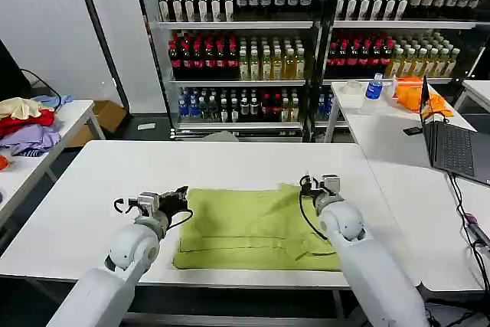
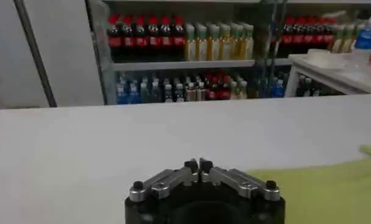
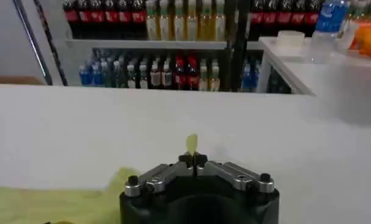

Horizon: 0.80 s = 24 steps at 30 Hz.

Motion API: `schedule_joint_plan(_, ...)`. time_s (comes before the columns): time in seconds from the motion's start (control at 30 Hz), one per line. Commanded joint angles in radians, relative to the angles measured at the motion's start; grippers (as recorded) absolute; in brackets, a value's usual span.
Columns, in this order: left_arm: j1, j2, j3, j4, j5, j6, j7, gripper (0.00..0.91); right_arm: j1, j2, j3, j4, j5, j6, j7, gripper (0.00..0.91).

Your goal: Fold and organize the clothes.

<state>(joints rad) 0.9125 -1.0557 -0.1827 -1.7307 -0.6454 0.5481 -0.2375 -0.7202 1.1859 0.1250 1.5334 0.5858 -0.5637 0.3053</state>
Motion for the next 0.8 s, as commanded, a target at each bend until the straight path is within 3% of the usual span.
schedule_joint_plan(0.03,-0.011,-0.022,0.025,0.026,0.061,-0.004,0.007,0.907,0.0,-0.01,-0.012,-0.008,-0.025,0.029,-0.002,0.0)
schedule_joint_plan(0.43,-0.183,-0.091,0.125,0.23,0.124,-0.02,0.013,0.907,0.07,0.043,-0.043,-0.141,-0.081,0.052,-0.018,0.0)
schedule_joint_plan(0.8,-0.178,-0.086,0.141,0.258,0.14,0.031,0.007,0.907,0.076,0.051,-0.049,-0.149,-0.084,0.053,-0.024,0.0)
